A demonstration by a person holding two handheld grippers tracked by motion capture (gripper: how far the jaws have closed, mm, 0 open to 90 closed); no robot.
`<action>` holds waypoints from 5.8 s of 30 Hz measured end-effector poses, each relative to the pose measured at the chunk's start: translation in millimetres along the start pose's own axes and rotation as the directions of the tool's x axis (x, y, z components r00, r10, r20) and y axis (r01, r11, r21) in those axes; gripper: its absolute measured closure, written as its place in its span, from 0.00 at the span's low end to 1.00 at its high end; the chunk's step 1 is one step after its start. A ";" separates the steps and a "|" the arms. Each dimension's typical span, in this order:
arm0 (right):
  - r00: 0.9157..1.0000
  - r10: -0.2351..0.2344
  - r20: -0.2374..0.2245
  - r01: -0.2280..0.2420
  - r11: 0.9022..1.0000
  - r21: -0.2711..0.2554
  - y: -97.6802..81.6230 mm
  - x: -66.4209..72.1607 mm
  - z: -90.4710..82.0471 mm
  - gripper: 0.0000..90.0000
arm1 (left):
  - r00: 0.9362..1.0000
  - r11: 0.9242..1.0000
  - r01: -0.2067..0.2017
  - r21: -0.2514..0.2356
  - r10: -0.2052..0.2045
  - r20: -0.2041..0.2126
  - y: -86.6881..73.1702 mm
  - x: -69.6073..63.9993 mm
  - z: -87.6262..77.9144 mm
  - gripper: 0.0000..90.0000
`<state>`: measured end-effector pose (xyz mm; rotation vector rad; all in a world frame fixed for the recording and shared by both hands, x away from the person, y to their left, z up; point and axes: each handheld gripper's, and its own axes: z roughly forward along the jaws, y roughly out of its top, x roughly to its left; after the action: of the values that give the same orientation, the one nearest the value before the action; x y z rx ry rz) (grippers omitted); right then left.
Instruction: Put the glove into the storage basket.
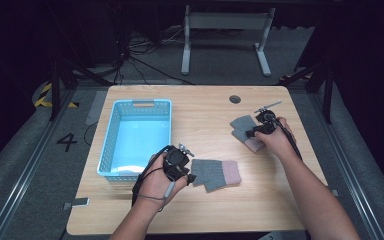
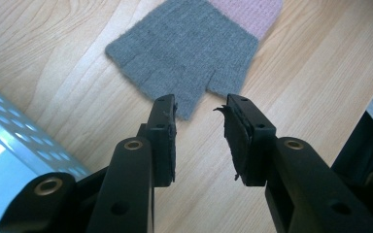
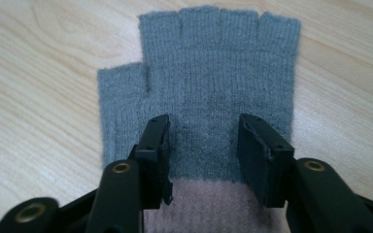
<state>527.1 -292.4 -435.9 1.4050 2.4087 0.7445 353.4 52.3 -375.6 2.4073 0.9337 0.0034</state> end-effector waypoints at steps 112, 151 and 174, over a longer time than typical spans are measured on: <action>0.851 -0.423 -0.313 0.421 0.904 -0.077 -58.5 158.1 -80.2 0.76 | 1.000 0.999 -0.022 0.049 0.021 0.018 2.0 -3.8 13.0 0.72; 0.893 -0.337 -0.299 0.370 0.927 0.062 -98.5 105.9 -78.3 0.75 | 1.000 0.995 -0.008 0.103 0.008 0.004 0.4 4.3 31.1 0.70; 0.894 -0.334 -0.300 0.362 0.931 0.042 -104.4 108.5 -71.0 0.74 | 0.996 0.990 -0.039 0.135 0.048 -0.070 6.8 4.3 64.8 0.63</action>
<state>363.6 -262.0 -429.7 0.8967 2.8499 0.7911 373.5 18.8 -428.0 2.5664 0.9408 0.0462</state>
